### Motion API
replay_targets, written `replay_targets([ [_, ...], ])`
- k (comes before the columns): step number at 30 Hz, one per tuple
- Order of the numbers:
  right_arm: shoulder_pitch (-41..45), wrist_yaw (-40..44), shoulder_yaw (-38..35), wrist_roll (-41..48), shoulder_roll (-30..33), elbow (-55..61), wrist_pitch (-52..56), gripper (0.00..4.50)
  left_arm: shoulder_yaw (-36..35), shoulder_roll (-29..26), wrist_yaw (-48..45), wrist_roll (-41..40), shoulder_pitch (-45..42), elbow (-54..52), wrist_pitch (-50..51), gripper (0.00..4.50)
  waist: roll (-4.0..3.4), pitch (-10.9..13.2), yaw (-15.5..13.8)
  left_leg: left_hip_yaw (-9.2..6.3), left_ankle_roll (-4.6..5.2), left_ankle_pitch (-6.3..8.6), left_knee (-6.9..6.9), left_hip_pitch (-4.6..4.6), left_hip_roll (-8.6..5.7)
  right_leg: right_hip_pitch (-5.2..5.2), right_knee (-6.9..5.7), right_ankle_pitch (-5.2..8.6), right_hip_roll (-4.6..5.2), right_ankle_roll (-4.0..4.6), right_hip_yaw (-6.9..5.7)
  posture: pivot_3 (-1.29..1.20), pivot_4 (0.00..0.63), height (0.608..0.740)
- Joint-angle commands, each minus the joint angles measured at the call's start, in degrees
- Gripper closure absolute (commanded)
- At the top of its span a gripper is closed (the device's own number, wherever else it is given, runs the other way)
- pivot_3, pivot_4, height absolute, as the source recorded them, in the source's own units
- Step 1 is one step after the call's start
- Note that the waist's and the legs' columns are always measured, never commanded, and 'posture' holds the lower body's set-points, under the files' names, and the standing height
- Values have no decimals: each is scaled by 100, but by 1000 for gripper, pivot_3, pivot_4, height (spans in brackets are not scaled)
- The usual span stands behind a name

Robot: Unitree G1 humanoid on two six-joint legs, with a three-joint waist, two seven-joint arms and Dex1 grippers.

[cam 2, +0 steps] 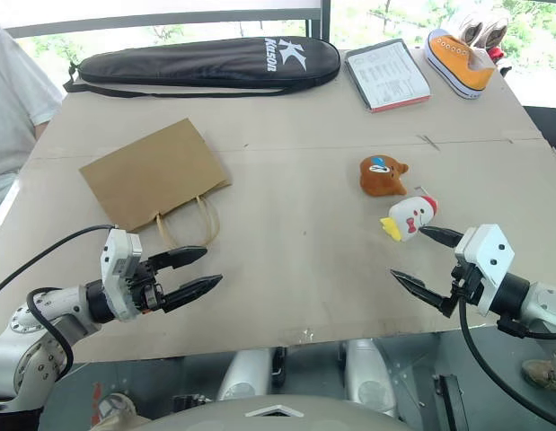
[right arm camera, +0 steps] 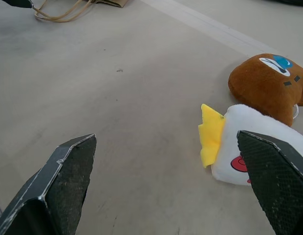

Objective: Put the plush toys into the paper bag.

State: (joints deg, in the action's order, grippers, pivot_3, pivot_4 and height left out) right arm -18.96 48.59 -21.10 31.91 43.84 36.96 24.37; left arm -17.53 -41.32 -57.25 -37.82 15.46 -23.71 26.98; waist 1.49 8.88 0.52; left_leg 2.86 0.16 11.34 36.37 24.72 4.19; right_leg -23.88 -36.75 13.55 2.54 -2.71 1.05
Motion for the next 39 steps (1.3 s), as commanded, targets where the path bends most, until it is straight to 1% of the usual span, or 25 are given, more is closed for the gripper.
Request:
replay_targets([
  [1, 268, -31, 198, 214, -111, 225, -14, 0, -455, -103, 19, 12, -32, 32, -249, 321, 3, 1, 3, 0, 0, 0, 0, 0, 0, 0, 0, 0, 0, 0, 0, 0, 150, 740],
  [4, 723, -139, 742, 399, -372, 324, 76, 0, -1079, -338, -129, 407, -263, 898, -1008, 321, 8, 3, 31, -10, -1, 0, 0, -8, 5, -1, 0, 0, -9, -1, -3, 0, 150, 740],
  [8, 860, -176, 1153, 243, -543, 267, -43, 0, -1200, -529, -375, 810, -477, 1522, -1783, 321, 0, 3, -11, -9, -1, 1, 0, -7, 3, -5, 0, -1, 4, 2, -12, 0, 150, 740],
  [10, 885, -194, 1269, 211, -585, 277, -73, 0, -1237, -616, -416, 1013, -601, 1821, -2115, 321, 9, 3, -31, -2, 0, 1, -2, 2, -1, -6, 6, -14, 23, 22, -13, 0, 150, 740],
  [11, 886, -213, 1316, 217, -615, 308, -75, 0, -1218, -706, -471, 1256, -679, 2092, -2502, 321, 10, 2, -32, 0, 2, 3, -2, 5, -1, -6, 9, -14, 25, 23, -13, 0, 150, 740],
  [14, 792, -241, 1433, 209, -666, 415, -106, 0, -950, -1084, -577, 2185, -1074, 3105, -4078, 321, 14, 2, -41, -2, 2, 3, -2, 4, -3, -6, 8, -15, 24, 24, -17, 0, 150, 740],
  [15, 767, -242, 1454, 181, -673, 408, -137, 0, -825, -1148, -604, 2348, -1228, 3325, -4424, 321, 12, 2, -49, 3, 0, 4, -2, 3, 1, -7, 7, -15, 23, 24, -24, 0, 150, 740],
  [17, 744, -247, 1478, 107, -684, 351, -211, 0, -528, -1185, -554, 2618, -1522, 3619, -4868, 321, 10, 2, -72, 5, -24, 18, -4, 2, 4, -7, 6, -15, 28, 25, -31, 0, 150, 740],
  [20, 731, -281, 1504, 47, -686, 343, -259, 0, 0, -1303, -466, 3242, -1880, 3964, -5646, 321, 12, 0, -97, 20, -24, 18, -4, 2, 8, -6, 6, -16, 40, 25, -28, 0, 150, 740],
  [22, 763, -340, 1523, 34, -693, 388, -231, 0, 299, -1303, -409, 3485, -2146, 4185, -5952, 321, 14, -1, -107, 31, -23, 18, -4, 3, 6, -7, 7, -16, 42, 24, -26, 0, 150, 740],
  [23, 777, -366, 1537, 19, -701, 403, -223, 0, 416, -1291, -402, 3528, -2254, 4281, -6042, 558, 14, -1, -114, 34, -23, 18, -4, 5, 5, -6, 6, -17, 42, 24, -24, 0, 150, 740],
  [26, 842, -470, 1612, -41, -725, 450, -196, 0, 756, -1213, -698, 3284, -2397, 4309, -5935, 1462, 14, -1, -118, 36, -2, 5, -4, 3, 6, -7, 2, -17, 33, 23, -26, 0, 150, 740],
  [27, 858, -513, 1630, -50, -733, 467, -186, 0, 813, -1172, -717, 3204, -2435, 4290, -5877, 2080, 13, 0, -115, 37, 4, 2, -4, 2, 6, -7, 0, -17, 31, 23, -26, 0, 150, 740],
  [29, 873, -633, 1659, -151, -764, 493, -219, 0, 859, -1057, -705, 2977, -2571, 4215, -5602, 3044, 13, 0, -118, 37, 4, 2, -4, 1, 10, -8, -2, -17, 23, 23, -25, 0, 150, 740],
  [30, 888, -736, 1690, -272, -795, 495, -269, 0, 858, -964, -756, 2700, -2651, 4100, -5295, 3546, 13, 0, -121, 36, 5, 2, -4, 1, 11, -9, -3, -17, 21, 23, -26, 0, 150, 740],
  [31, 903, -838, 1729, -406, -832, 496, -316, 0, 837, -869, -836, 2334, -2685, 3911, -4909, 3945, 14, -1, -123, 36, 5, 1, -4, 1, 11, -9, -5, -16, 20, 23, -27, 0, 150, 740],
  [32, 938, -940, 1799, -511, -864, 507, -291, 0, 803, -726, -886, 1717, -2707, 3474, -4288, 4377, 14, -1, -126, 36, 5, 1, -3, 1, 11, -8, -6, -16, 18, 23, -27, 0, 150, 740],
  [33, 958, -1004, 1852, -577, -888, 519, -264, 0, 764, -632, -914, 1301, -2707, 3154, -3851, 4471, 14, -1, -129, 35, 5, 1, 0, 2, 11, -7, -8, -17, 17, 22, -27, 0, 150, 740],
  [34, 1024, -1053, 1928, -596, -929, 507, -222, 0, 773, -547, -875, 820, -2715, 2698, -3288, 4471, 16, 0, -133, 35, 5, 1, 4, 3, 11, -6, -10, -17, 18, 21, -27, 0, 150, 740],
  [36, 1249, -1303, 2052, -702, -1100, 419, -163, 533, 853, -435, -769, 335, -2756, 2081, -2586, 4500, 18, 0, -124, 34, 5, 1, 9, 3, 9, -2, -10, -17, 19, 20, -26, 0, 150, 740],
  [37, 1409, -1440, 2118, -774, -1224, 354, -181, 662, 915, -345, -654, 123, -2821, 1816, -2249, 4500, 18, 0, -122, 34, 6, 1, 13, 1, 9, 1, -10, -17, 18, 19, -25, 0, 150, 740],
  [38, 1540, -1467, 2175, -697, -1322, 321, -116, 1192, 965, -246, -511, -18, -2900, 1621, -1962, 4500, 17, 0, -117, 34, 6, 0, 16, -2, 8, 2, -14, -16, 17, 16, -24, 0, 150, 740],
  [39, 1685, -1414, 2272, -536, -1394, 321, 3, 1529, 1058, -122, -374, -167, -3006, 1425, -1664, 4500, 17, 1, -119, 33, 6, 0, 16, -4, 8, 3, -16, -16, 15, 15, -22, 0, 150, 740],
])
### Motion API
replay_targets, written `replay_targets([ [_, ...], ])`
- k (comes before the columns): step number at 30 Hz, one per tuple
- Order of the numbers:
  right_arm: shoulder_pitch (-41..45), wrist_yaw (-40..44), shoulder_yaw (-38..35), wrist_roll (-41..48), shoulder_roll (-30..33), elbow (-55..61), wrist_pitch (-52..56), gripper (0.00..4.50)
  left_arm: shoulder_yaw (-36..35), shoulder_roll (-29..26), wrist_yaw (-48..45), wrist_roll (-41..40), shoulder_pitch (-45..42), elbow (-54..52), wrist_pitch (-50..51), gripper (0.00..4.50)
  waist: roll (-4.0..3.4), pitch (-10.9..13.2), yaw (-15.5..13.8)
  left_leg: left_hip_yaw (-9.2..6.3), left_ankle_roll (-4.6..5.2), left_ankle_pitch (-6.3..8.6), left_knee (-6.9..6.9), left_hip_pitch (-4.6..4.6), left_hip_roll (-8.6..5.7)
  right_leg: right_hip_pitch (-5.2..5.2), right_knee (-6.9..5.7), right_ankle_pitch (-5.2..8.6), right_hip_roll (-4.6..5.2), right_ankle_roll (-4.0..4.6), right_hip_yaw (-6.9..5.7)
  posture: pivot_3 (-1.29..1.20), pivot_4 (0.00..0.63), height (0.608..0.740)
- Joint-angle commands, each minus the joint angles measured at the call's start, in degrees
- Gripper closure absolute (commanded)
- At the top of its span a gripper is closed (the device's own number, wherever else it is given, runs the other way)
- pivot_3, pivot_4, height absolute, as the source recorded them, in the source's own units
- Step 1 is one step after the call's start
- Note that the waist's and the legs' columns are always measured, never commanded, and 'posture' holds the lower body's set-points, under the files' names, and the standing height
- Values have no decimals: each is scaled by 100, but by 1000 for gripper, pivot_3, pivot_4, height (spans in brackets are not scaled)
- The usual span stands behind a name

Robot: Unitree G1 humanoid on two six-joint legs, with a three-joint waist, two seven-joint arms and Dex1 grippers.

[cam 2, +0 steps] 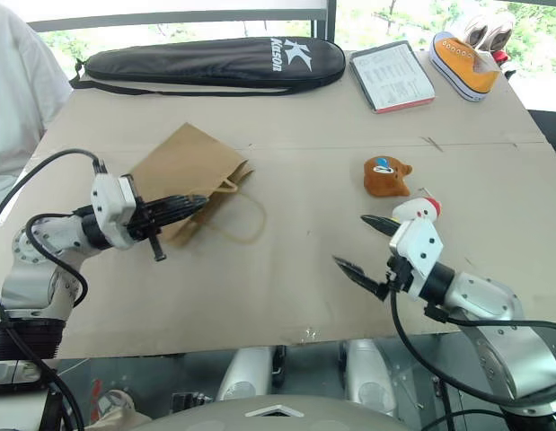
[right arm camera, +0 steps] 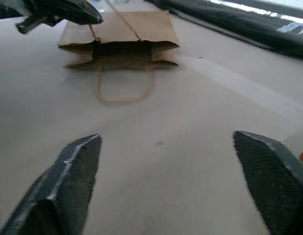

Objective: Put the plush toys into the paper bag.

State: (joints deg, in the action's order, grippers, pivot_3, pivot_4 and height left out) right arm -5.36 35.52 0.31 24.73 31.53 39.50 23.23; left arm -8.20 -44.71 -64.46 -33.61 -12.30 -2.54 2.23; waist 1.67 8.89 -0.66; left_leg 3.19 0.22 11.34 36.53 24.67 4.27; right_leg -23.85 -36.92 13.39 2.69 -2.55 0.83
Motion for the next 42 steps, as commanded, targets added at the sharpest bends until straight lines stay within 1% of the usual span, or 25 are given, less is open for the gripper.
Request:
replay_targets([
  [1, 464, -94, 227, 242, -237, 53, 195, 2092, 215, 329, 428, -685, -313, -864, 1046, 4500, 0, 0, -2, -2, 0, 0, 2, -2, 0, 2, -5, 2, -2, -3, 0, 0, 150, 740],
  [2, 634, -144, 320, 238, -337, -22, 263, 2578, 318, 443, 472, -734, -391, -992, 1183, 4500, 0, 0, -2, -3, 0, 0, 3, -2, 0, 2, -6, 2, -3, -3, 0, 0, 150, 740],
  [4, 931, -262, 514, 124, -506, -224, 339, 3162, 462, 647, 584, -822, -537, -1131, 1398, 4500, 0, 0, 4, -9, 1, -1, 4, -2, -1, 5, -8, 0, -8, 0, 0, 0, 150, 740],
  [5, 1053, -294, 602, 81, -570, -320, 381, 3739, 504, 745, 660, -865, -607, -1180, 1519, 4500, 0, 0, 2, -15, 1, -1, 4, 0, -1, 6, -8, -2, -14, 3, 1, 0, 150, 740],
  [7, 1422, -190, 1071, -262, -656, -737, 340, 4478, 643, 970, 709, -870, -771, -1229, 1653, 4500, 0, 0, 0, -24, 1, -1, 6, 2, 0, 7, -8, -2, -22, 3, -1, 0, 150, 740],
  [9, 1942, -118, 1603, -724, -862, -1497, 174, 4478, 774, 1121, 582, -874, -868, -1294, 1725, 4500, 0, 0, 27, -30, 1, -1, 15, 2, 1, 8, -12, -2, -30, 4, 0, 0, 150, 740],
  [14, 2752, 142, 2148, -1195, -1485, -3185, -361, 4478, 805, 1360, 566, -850, -948, -1321, 1804, 4500, -1, 1, 44, -44, 1, -1, 21, 4, 5, 8, -22, -4, -46, 3, 6, 0, 150, 740],
  [17, 3129, 407, 2325, -1282, -1959, -4188, -697, 4478, 821, 1513, 631, -854, -988, -1384, 1835, 4500, -1, 1, 52, -44, 1, -1, 22, 6, 6, 8, -23, -4, -49, 3, 7, 0, 150, 740],
  [21, 3360, 735, 2438, -1371, -2489, -5255, -1084, 4478, 630, 1637, 906, -888, -960, -1424, 1902, 4500, -1, 1, 86, -45, 1, -1, 22, 6, 7, 8, -25, -12, -50, -11, 8, 0, 150, 740],
  [24, 3420, 608, 2399, -1503, -2931, -5950, -1301, 4478, 153, 1814, 1642, -948, -1092, -1374, 1911, 4500, 0, 0, 123, -47, 1, -1, 22, 5, 8, 8, -28, -13, -52, -12, 7, 0, 150, 740],
  [29, 3480, 216, 2250, -1856, -3222, -6540, -1471, 4478, -437, 1989, 2741, -1163, -1373, -1383, 2257, 4500, 3, -2, 169, -48, 0, -1, 28, -18, 15, 9, -69, -13, -61, -14, 15, 0, 150, 740],
  [31, 3506, 103, 2231, -2003, -3256, -6690, -1517, 4478, -567, 2001, 2949, -1287, -1456, -1480, 2367, 4500, 3, -2, 173, -52, 0, -1, 28, -38, 15, 14, -84, -11, -71, -11, 25, 0, 150, 740],
  [32, 3578, -103, 2161, -2077, -3313, -6790, -1465, 4478, -615, 1968, 3009, -1293, -1499, -1541, 2380, 4500, 3, -2, 173, -56, 0, -1, 27, -50, 16, 22, -87, -6, -75, -3, 28, 0, 150, 740],
  [35, 3775, -346, 2054, -2192, -3402, -6855, -1393, 4478, -643, 1834, 2991, -1079, -1510, -1560, 2225, 4500, 2, -2, 179, -57, -2, -1, 24, -81, 15, 35, -98, 2, -84, 4, 45, 0, 150, 740],
  [37, 3869, -461, 2001, -2267, -3395, -6793, -1381, 4478, -606, 1774, 2954, -932, -1504, -1474, 2137, 4500, 2, -1, 179, -57, -3, -2, 24, -83, 15, 33, -99, 1, -87, 6, 50, 0, 150, 740],
  [42, 3929, -443, 1781, -2176, -3322, -6416, -1278, 4478, -334, 1602, 2624, -398, -1357, -1336, 1814, 4500, 0, 0, 145, -46, -4, -2, 23, -79, 12, 31, -93, -6, -83, 18, 60, 0, 150, 740],
])
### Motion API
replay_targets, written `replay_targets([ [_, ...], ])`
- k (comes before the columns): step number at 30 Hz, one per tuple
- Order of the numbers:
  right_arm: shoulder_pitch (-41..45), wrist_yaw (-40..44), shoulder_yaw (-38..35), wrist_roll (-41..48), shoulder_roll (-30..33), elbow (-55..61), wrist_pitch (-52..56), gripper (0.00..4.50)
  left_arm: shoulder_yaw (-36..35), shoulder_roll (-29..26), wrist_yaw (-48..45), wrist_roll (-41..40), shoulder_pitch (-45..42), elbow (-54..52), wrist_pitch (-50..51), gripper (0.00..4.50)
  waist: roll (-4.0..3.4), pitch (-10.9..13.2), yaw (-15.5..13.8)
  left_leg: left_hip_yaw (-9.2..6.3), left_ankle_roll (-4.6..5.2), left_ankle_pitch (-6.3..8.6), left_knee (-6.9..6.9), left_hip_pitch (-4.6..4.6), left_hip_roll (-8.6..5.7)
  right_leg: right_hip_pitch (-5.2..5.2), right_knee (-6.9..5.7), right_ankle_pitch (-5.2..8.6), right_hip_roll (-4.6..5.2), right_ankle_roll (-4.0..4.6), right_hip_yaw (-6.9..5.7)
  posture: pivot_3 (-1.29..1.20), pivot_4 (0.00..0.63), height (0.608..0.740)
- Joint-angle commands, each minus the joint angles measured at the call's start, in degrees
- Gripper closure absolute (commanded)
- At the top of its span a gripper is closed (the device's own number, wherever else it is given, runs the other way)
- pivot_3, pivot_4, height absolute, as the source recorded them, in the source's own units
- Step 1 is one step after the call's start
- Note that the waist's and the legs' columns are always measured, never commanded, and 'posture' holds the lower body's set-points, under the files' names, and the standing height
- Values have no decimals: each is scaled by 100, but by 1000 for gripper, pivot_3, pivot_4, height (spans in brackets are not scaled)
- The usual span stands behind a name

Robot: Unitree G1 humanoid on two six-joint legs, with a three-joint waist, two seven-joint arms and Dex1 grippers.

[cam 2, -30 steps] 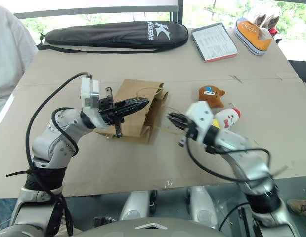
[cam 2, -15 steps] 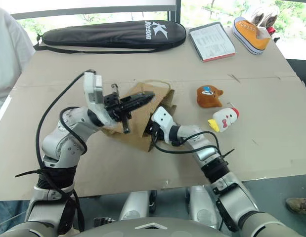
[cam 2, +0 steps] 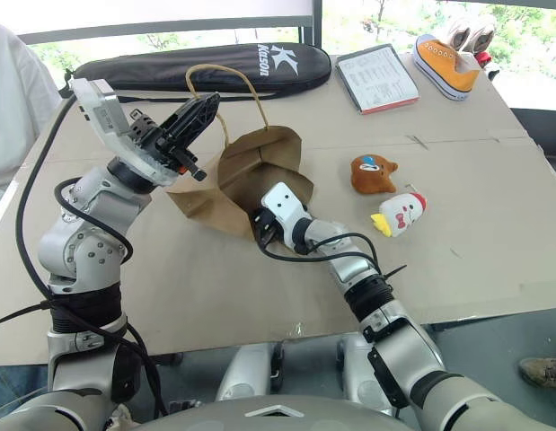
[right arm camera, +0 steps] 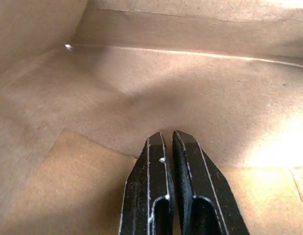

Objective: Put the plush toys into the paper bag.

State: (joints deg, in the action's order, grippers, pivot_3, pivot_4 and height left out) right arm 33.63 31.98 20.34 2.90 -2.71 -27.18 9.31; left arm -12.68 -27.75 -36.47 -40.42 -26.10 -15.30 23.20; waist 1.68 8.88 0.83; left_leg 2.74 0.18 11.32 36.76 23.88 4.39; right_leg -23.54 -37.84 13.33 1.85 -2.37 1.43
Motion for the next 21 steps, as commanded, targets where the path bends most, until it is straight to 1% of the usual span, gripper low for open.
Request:
replay_targets([
  [1, 20, -87, -246, -1, 124, 341, 135, 4478, 145, -105, -201, 377, 53, -18, -330, 4500, -1, 1, -8, 1, 0, 0, -1, 4, -2, -2, 2, 0, 3, 0, 1, 0, 150, 740],
  [2, -21, -85, -284, 9, 168, 534, 189, 4478, 213, -154, -228, 511, 124, 38, -331, 4500, -1, 1, -8, 2, -1, 0, -2, 9, -4, -4, 6, 0, 6, 0, 1, 0, 150, 740],
  [4, -235, 257, -305, 231, 413, 1345, 421, 4478, 290, -161, -304, 620, 247, 135, -337, 4500, -1, 1, 1, 5, -1, 1, -6, 19, -5, -11, 17, 0, 7, -1, 2, 0, 150, 740],
  [7, -580, 472, -529, 697, 781, 2775, 1196, 3444, 361, -84, -370, 731, 345, 202, -470, 4500, -2, 2, -4, 4, -1, 1, -22, 37, -6, -32, 21, -3, 8, -8, 2, 0, 150, 740],
  [9, -773, 505, -604, 846, 1058, 3549, 1618, 2434, 380, -26, -375, 762, 367, 221, -502, 4500, -2, 2, -5, 1, -1, 1, -25, 47, -6, -43, 20, -8, 7, -17, -1, 0, 150, 740],
  [10, -879, 452, -726, 988, 1179, 4018, 1887, 1801, 398, 3, -385, 785, 361, 248, -525, 4500, -2, 2, -6, -2, -1, 0, -25, 53, -6, -49, 20, -9, 7, -17, -4, 0, 150, 740],
  [11, -968, 390, -855, 1126, 1286, 4435, 2158, 1517, 410, 29, -393, 803, 350, 277, -542, 4500, -3, 3, -7, -4, -1, 0, -25, 55, -5, -51, 20, -8, 6, -16, -5, 0, 150, 740],
  [13, -1188, 334, -1099, 1382, 1586, 5266, 2677, 403, 420, 74, -395, 817, 313, 351, -548, 4500, -2, 2, -6, -4, 0, 0, -25, 57, -5, -54, 20, -6, 5, -13, -6, 0, 150, 740],
  [14, -1294, 304, -1249, 1518, 1755, 5661, 2969, 127, 422, 91, -399, 826, 291, 387, -556, 4500, -2, 3, -9, -4, 0, 0, -25, 58, -5, -54, 20, -5, 5, -12, -5, 0, 150, 740],
  [16, -1402, 168, -1568, 1783, 2044, 6233, 3648, 127, 425, 123, -411, 849, 248, 451, -578, 4500, -2, 3, -12, -3, 0, 0, -24, 59, -5, -55, 23, -1, 6, -6, -5, 0, 150, 740],
  [19, -1436, -151, -1734, 1545, 2649, 6652, 4311, 127, 426, 179, -427, 854, 212, 499, -604, 4500, -1, 3, -14, -2, 0, 0, -20, 62, -7, -54, 28, 1, 10, -1, -5, 0, 150, 740],
  [21, -1513, -696, -2010, 1217, 2889, 6552, 4985, 127, 433, 223, -426, 842, 158, 528, -614, 4500, -1, 3, -14, -1, 0, 0, -20, 63, -8, -54, 32, 2, 12, 0, -4, 0, 150, 740],
])
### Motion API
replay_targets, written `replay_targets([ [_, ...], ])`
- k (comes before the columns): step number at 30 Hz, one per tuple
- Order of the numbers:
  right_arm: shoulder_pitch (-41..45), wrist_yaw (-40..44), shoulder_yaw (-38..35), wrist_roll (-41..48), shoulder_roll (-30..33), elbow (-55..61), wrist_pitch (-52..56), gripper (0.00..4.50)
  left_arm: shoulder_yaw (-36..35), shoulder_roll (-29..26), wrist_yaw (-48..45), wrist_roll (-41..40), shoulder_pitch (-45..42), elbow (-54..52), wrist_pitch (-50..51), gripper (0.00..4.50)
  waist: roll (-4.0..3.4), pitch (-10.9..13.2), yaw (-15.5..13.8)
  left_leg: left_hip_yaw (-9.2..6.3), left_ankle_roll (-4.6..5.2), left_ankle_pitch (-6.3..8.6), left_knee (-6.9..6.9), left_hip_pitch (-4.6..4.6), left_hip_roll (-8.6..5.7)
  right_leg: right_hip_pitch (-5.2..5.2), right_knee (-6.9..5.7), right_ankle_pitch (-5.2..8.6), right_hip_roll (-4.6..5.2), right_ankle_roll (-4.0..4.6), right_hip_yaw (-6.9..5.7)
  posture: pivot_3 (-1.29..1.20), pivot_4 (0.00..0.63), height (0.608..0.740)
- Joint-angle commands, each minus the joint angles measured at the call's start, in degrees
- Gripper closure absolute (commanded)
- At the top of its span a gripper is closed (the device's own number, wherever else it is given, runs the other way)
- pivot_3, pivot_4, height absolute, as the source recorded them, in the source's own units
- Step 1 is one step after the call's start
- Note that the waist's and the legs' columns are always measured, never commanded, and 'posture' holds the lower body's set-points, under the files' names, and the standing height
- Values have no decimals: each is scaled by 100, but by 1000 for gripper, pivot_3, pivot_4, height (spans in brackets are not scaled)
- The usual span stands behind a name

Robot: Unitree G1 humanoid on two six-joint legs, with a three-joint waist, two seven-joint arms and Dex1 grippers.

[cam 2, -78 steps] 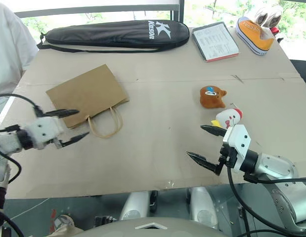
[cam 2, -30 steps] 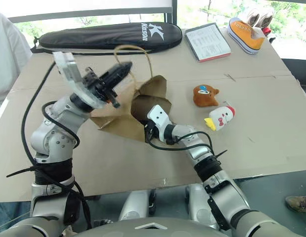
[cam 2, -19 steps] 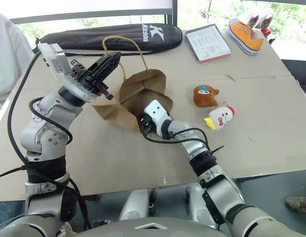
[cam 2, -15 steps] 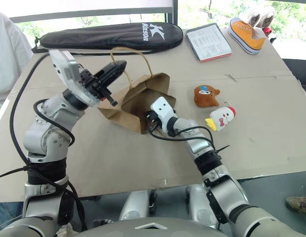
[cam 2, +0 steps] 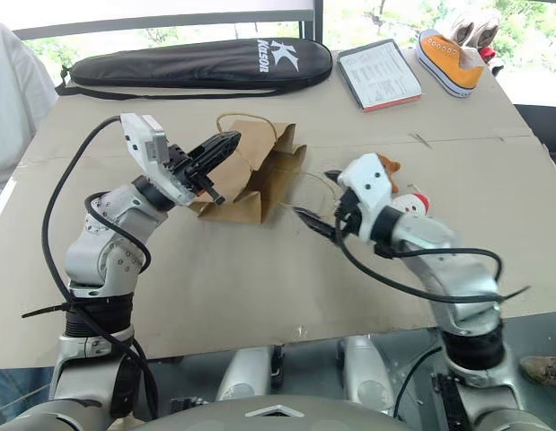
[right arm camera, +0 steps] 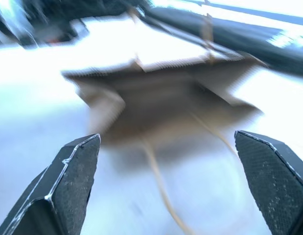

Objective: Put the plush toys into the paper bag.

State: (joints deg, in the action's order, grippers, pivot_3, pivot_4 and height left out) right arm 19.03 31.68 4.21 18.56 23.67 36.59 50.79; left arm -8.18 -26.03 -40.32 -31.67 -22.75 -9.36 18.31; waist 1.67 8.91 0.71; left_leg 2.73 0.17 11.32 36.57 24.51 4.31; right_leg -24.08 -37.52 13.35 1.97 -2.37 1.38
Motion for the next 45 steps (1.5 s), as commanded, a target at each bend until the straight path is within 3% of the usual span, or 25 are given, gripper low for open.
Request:
replay_targets([
  [1, -57, -979, -564, -503, 256, 33, 1217, 127, -15, 68, -41, -30, -208, -48, -126, 4500, 2, 0, -2, 0, 0, 0, 0, 0, 0, 0, 0, 0, 0, 0, 0, 0, 150, 740],
  [4, -130, -1680, -702, -908, 227, -357, 1944, 127, -14, 88, -74, 4, -287, 30, -146, 4500, 2, 0, -9, -1, 0, 0, 1, 7, -3, -3, 2, 0, 2, 2, 0, 0, 150, 740],
  [7, -299, -1834, -543, -1033, 263, -529, 2107, 127, -4, 104, -90, 31, -329, 86, -165, 4500, 1, 0, -3, -1, 0, 0, -1, 13, -4, -7, 6, 0, 2, 1, 0, 0, 150, 740],
  [11, -707, -1868, -425, -1120, 335, -664, 1937, 1071, 8, 150, -89, -2, -301, 13, -121, 4500, 4, -1, 6, -3, 1, 0, -5, 17, -4, -9, 13, -3, -1, -6, 0, 0, 150, 740],
  [12, -767, -1856, -458, -1109, 336, -620, 1899, 1738, 6, 153, -108, -22, -274, -19, -102, 4500, 4, -1, 6, -5, 1, 0, -5, 17, -4, -8, 13, -2, -1, -6, -1, 0, 150, 740],
  [17, -963, -1508, -773, -881, 379, -174, 1322, 3676, 0, 229, -212, -373, -143, -274, 116, 4500, 5, -2, -11, -6, 1, 0, -1, 15, -4, -3, 15, 9, 0, -19, -1, 0, 150, 740],
  [20, -980, -819, -1099, -217, 289, 339, 753, 4445, -39, 287, -355, -955, -109, -506, 525, 4500, 5, 2, 0, -7, 1, 0, -1, 20, -4, -4, 21, 7, 0, -20, -1, 0, 150, 740],
  [25, -302, -350, -1144, 992, -265, 678, 764, 4445, 86, 120, -888, -1700, 11, -867, 1138, 4500, 4, 5, 59, -16, 1, 0, -3, 16, 0, -5, 16, 7, -9, -28, -1, 0, 150, 740],
  [28, 316, -111, -526, 1214, -484, 333, 683, 4445, 113, 131, -952, -1834, -99, -856, 1251, 4500, 0, 8, 65, -21, 2, 0, -2, 12, 2, -5, 7, 9, -13, -23, -3, 0, 150, 740],
  [37, 1196, 935, 972, 865, -191, -1314, -202, 4445, 74, 198, -924, -1871, -342, -730, 1230, 4500, 1, 8, 4, -17, 2, -1, 0, 25, -5, -3, 27, -1, -6, -2, -3, 0, 150, 740],
  [45, 1910, 945, 1596, -43, -1148, -3777, -1691, 4445, 72, 224, -745, -2086, 77, -1168, 1318, 4500, 0, 8, 54, -20, 2, -1, -4, 19, 0, -6, 18, -8, -15, -14, -2, 0, 150, 740],
])
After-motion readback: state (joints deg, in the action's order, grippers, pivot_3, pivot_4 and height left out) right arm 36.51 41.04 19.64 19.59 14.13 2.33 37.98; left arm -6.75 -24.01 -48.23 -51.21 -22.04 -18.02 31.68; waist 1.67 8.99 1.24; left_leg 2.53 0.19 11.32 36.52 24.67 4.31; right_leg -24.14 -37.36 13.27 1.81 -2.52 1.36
